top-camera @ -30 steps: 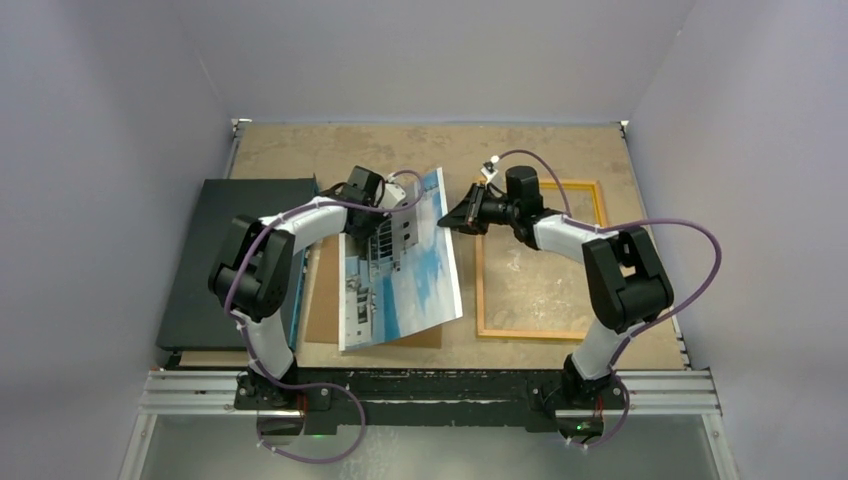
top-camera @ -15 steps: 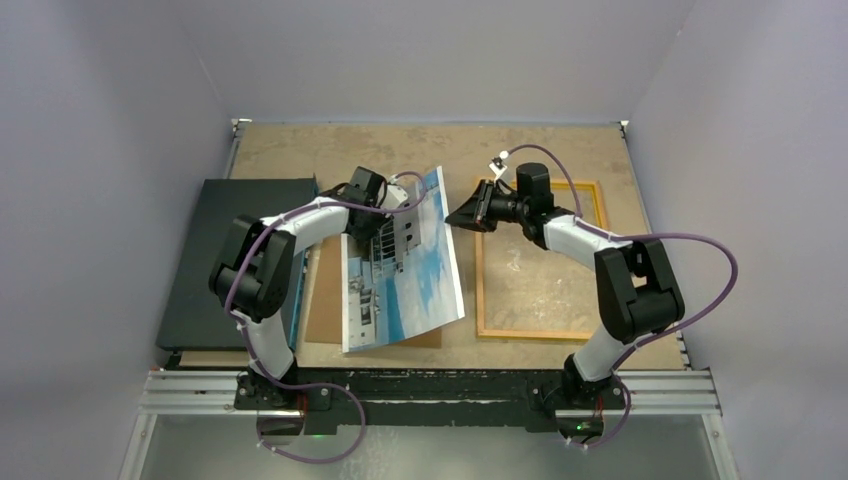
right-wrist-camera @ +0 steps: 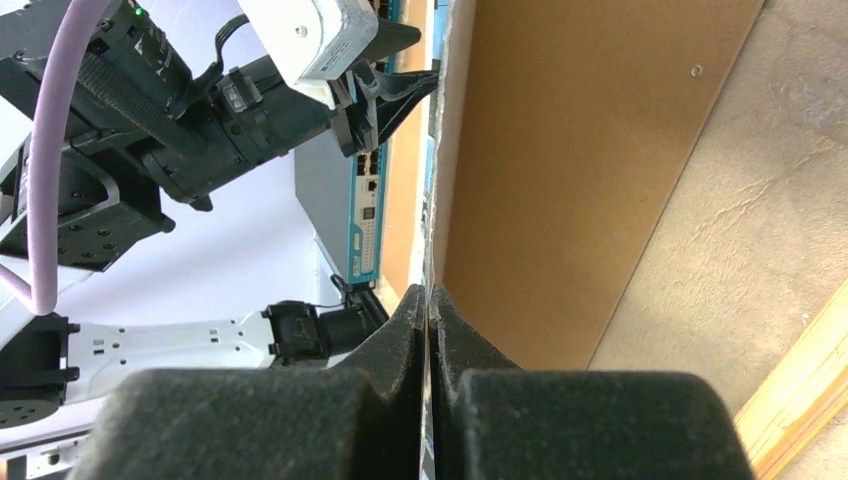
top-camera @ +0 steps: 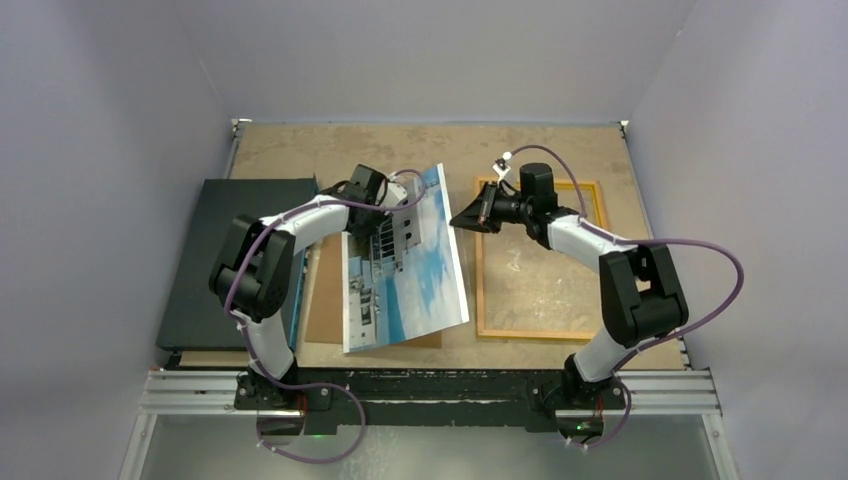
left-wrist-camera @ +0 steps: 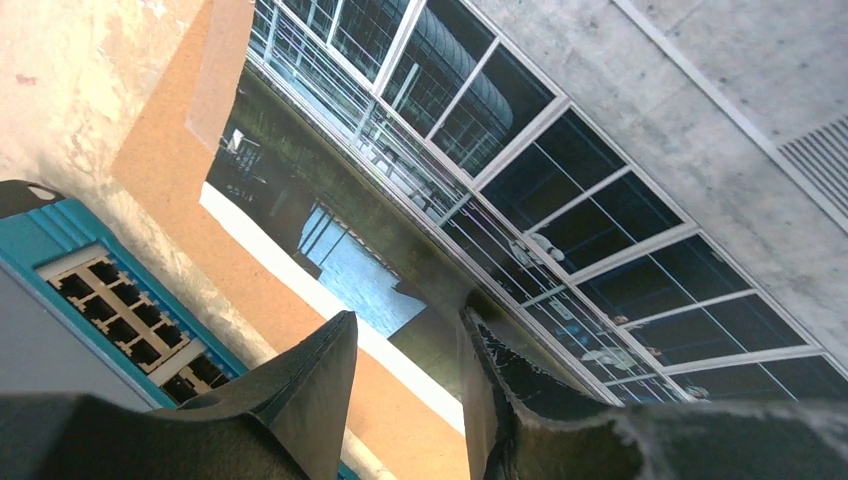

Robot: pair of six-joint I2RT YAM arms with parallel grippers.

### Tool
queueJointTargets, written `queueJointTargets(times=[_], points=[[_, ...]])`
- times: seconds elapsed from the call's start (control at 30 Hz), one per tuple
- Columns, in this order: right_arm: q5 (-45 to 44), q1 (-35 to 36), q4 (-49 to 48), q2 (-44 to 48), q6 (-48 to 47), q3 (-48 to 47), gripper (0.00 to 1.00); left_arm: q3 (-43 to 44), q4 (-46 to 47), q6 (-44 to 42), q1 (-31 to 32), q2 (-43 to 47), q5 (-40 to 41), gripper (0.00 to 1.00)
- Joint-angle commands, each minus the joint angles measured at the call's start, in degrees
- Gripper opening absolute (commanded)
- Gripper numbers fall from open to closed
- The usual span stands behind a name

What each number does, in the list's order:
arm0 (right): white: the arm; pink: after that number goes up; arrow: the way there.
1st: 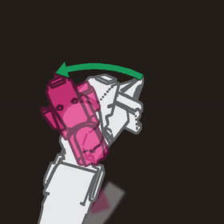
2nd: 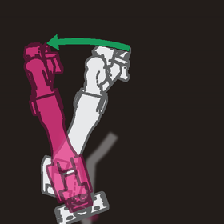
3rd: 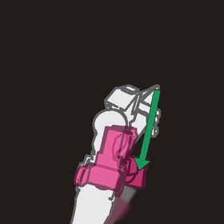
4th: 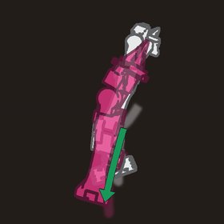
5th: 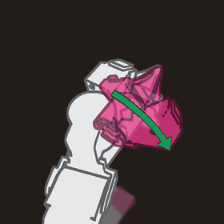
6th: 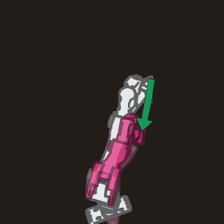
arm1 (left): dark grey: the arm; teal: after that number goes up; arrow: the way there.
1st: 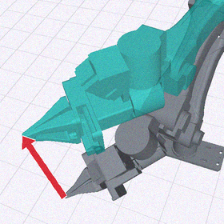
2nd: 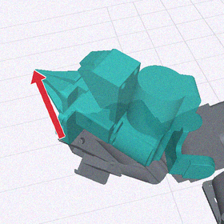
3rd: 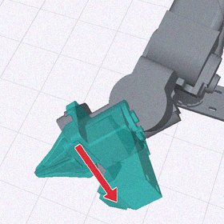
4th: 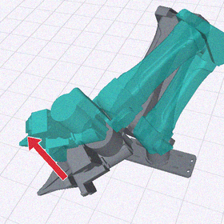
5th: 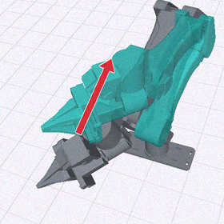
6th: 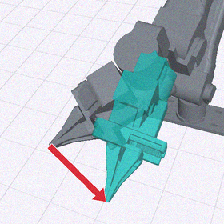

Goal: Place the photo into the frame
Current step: Pick up the photo frame item at the center of the board.

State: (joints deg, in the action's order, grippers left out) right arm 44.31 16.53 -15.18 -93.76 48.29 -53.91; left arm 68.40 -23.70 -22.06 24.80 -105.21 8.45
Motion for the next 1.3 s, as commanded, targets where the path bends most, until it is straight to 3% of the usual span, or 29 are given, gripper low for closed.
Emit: queueJointTargets(times=[0.0, 0.17, 0.6, 0.8, 1.0, 1.27], points=[[0.98, -0.49, 2.13, 4.20, -2.48, -2.01, 0.00, 2.06, -1.32, -0.73, 0.25, 0.63, 1.51, 0.42], [1.54, -1.47, 3.93, 5.47, -3.47, -2.64, 0.00, 2.74, -2.41, -1.66, 0.25, 1.08, 2.41, 0.47], [-0.93, -2.81, 9.36, 7.81, -6.05, -2.26, 0.00, -3.38, 1.85, -3.90, 0.21, 1.33, 7.03, 0.47], [-8.37, -7.23, 22.69, 12.08, -11.26, -9.31, 0.00, -4.37, 2.73, -4.12, 0.32, 0.40, 6.61, 0.46], [-16.83, -15.95, 37.15, 16.77, -19.05, -16.21, 0.00, -4.84, 4.36, -4.33, 0.27, -1.16, 6.84, 0.48], [-23.95, -20.05, 41.75, 19.51, -18.61, -24.41, 0.00, -3.64, 4.89, -5.25, 0.27, -2.40, 8.99, 0.49]])
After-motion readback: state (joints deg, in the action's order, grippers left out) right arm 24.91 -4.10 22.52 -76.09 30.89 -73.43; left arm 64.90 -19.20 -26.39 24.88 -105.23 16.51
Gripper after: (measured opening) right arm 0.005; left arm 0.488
